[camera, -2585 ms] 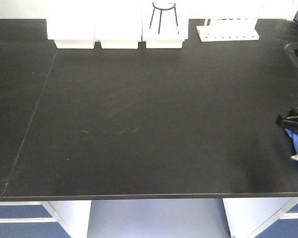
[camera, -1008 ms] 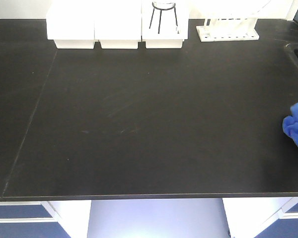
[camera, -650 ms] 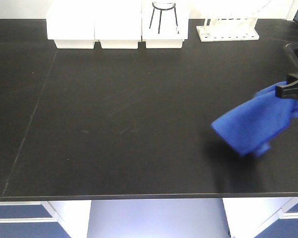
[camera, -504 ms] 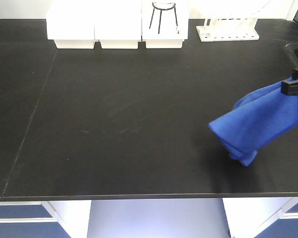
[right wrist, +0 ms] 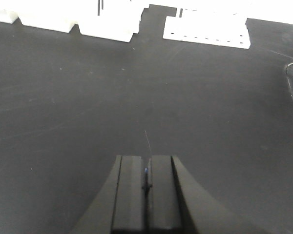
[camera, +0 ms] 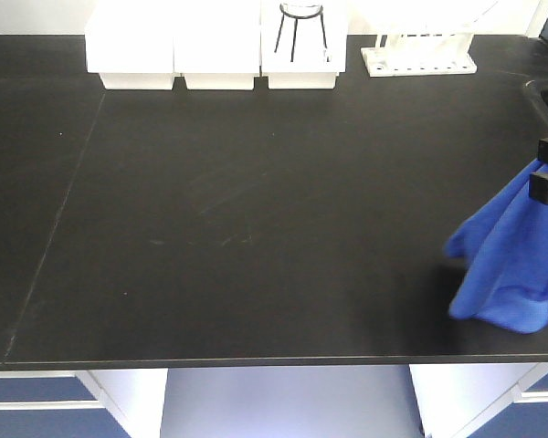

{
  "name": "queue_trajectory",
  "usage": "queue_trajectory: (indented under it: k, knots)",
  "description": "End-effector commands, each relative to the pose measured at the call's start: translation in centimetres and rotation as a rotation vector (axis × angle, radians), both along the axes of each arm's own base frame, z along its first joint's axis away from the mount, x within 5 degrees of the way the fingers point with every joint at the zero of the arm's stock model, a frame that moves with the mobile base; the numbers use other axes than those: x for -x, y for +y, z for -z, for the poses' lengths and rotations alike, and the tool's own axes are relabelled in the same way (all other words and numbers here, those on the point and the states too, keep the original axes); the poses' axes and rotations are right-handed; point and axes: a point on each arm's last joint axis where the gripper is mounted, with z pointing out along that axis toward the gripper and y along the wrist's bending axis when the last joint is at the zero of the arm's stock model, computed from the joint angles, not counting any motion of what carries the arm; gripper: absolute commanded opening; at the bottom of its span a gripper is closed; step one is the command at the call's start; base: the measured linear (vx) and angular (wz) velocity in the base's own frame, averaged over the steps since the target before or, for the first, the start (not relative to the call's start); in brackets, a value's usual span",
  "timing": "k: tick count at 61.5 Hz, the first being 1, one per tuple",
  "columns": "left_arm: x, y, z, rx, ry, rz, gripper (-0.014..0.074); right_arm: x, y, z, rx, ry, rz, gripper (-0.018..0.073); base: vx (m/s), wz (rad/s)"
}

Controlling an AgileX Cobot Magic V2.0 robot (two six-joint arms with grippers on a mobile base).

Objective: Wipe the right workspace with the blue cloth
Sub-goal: 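Lift the blue cloth with the right gripper off the bench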

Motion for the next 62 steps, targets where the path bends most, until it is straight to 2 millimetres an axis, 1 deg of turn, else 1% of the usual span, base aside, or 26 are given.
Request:
queue_trajectory:
  k: [1, 62]
  knots:
    - [-0.04, -0.05, 0.22, 0.014, -0.066, 0.005, -0.0006, -0.1, -0.17, -1.56, -0.003, -0.088, 0.029, -0.0001, 0.0, 0.0]
    - [-0.04, -0.05, 0.22, 0.014, -0.066, 0.005, -0.0006, -0.1, -0.16, -1.55, 0.0, -0.088, 0.026, -0.0001, 0.0, 0.0]
